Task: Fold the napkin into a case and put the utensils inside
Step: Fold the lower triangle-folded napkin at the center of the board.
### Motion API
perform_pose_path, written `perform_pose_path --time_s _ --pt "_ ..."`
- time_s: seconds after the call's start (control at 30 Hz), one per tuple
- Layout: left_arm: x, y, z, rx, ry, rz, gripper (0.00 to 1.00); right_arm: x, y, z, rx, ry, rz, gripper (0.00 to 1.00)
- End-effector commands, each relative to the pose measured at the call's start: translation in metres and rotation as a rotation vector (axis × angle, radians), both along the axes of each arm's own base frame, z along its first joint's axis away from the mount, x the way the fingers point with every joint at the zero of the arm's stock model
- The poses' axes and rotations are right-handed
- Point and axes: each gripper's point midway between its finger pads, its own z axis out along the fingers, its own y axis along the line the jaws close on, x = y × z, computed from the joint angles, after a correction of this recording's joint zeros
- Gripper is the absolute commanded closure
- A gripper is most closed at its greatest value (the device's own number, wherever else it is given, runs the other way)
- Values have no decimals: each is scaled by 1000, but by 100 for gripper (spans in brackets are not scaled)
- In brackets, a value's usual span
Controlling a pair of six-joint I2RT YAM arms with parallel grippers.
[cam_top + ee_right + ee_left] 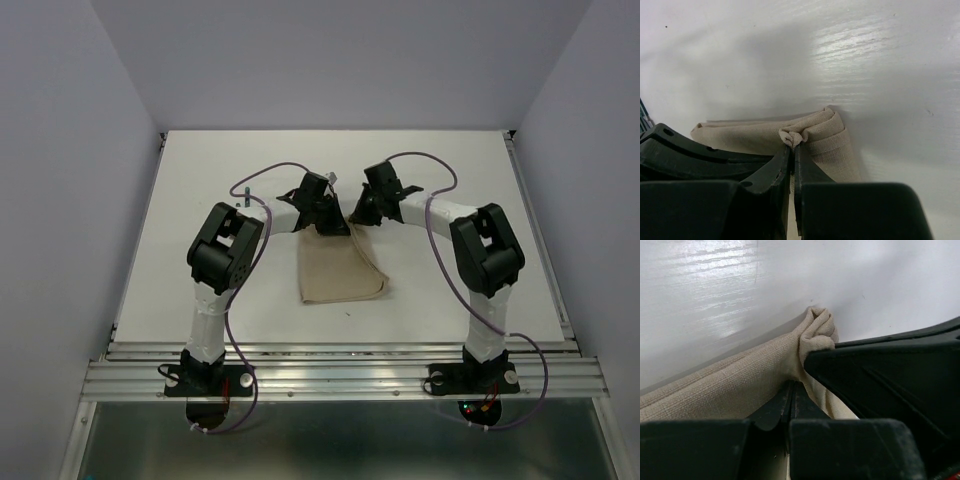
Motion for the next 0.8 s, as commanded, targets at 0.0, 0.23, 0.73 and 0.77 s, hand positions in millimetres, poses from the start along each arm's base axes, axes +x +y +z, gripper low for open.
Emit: perform_pose_path --time_s 0.0,0.23,0.73,0.77 --pt "-24 28 -52 144 104 9 100 14 9 8 7 -33 -22 99" --pt "-25 28 -51 142 102 8 100 17 11 -3 -33 -26 -51 99" --pt "-27 33 -30 139 72 35 98 13 -15 -44 -159 50 -156 99" --pt "-27 34 -25 139 66 43 95 11 -16 -48 -166 60 -160 99"
